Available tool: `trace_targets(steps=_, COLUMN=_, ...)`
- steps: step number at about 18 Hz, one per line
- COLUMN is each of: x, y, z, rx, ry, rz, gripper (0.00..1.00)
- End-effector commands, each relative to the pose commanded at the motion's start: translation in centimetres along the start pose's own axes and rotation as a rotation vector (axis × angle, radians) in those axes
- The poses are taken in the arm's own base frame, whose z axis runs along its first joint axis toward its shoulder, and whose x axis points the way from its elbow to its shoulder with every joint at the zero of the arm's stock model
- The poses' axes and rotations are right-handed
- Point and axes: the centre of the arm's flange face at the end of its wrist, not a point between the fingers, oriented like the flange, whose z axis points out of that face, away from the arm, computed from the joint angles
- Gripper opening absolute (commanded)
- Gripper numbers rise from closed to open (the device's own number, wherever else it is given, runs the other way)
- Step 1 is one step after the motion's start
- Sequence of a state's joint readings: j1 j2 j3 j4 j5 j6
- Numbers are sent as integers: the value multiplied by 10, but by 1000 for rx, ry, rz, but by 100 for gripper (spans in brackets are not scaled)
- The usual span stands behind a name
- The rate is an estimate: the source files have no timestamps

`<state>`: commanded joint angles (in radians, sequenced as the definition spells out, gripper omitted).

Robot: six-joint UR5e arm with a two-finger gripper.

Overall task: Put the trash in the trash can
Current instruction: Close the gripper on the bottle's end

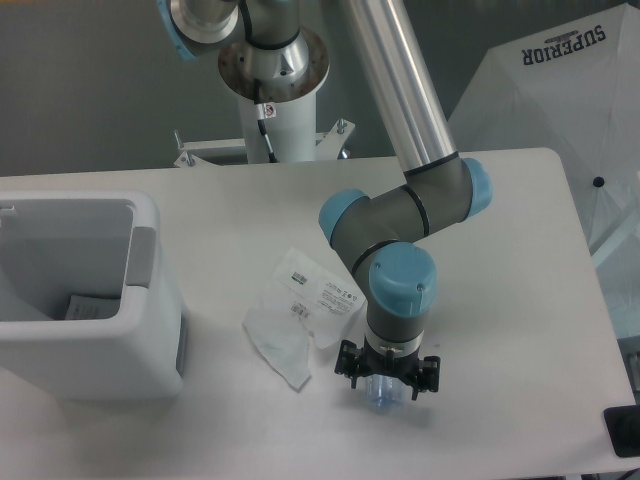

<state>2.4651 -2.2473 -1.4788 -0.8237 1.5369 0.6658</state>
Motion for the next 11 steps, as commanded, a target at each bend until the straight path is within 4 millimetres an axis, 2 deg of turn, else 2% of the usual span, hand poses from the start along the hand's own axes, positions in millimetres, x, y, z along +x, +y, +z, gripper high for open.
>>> trace_targets(steps=11, x=0, y=-1, z=7, rx=-10, ry=-2, rz=-3, gripper=99)
